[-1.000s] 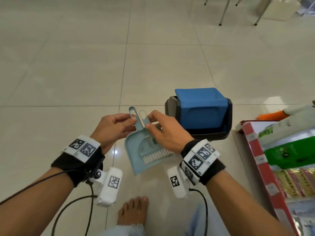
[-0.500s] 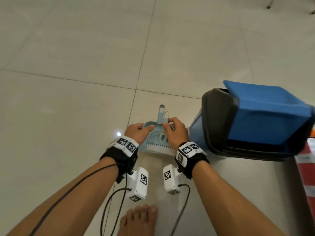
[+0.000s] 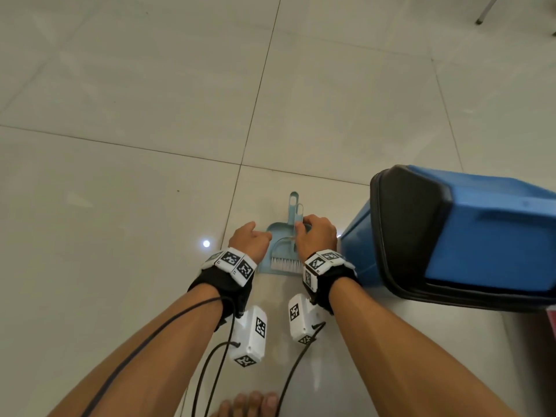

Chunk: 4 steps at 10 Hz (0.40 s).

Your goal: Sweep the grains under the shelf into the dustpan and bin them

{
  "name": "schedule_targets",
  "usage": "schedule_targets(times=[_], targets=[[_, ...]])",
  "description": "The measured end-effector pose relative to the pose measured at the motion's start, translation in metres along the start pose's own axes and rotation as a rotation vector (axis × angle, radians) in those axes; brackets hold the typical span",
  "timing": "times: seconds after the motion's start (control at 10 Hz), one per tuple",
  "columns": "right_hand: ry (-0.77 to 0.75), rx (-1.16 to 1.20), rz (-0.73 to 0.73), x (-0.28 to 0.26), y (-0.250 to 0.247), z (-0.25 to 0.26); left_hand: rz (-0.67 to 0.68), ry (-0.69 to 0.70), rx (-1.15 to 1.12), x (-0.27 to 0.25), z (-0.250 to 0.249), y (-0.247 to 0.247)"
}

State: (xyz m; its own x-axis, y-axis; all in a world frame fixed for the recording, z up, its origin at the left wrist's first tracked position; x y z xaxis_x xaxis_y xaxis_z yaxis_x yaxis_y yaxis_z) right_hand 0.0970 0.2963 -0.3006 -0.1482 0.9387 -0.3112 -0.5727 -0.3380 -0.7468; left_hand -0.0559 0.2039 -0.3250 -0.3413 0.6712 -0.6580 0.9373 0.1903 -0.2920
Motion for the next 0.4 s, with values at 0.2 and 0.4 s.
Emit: schedule_targets(times=[0.2, 0.4], targets=[[-0.003, -0.073, 0.021, -0.021, -0.012, 0.022, -0.016, 0.119, 0.398, -0.022, -0.022, -0.011], [-0.063, -0.082, 0.09, -0.05, -0.038, 0.065, -0.063, 0.343, 0.867, -0.073, -0.063, -0.033]])
Point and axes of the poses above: each hand's wrist, its own x-axis towards the middle knuckle, its own y-axis out of the palm, z = x × y, the point moved 10 cm from there along x, towards the middle knuckle, and after that the axes turned 6 degrees about z, right-handed, at the moved point
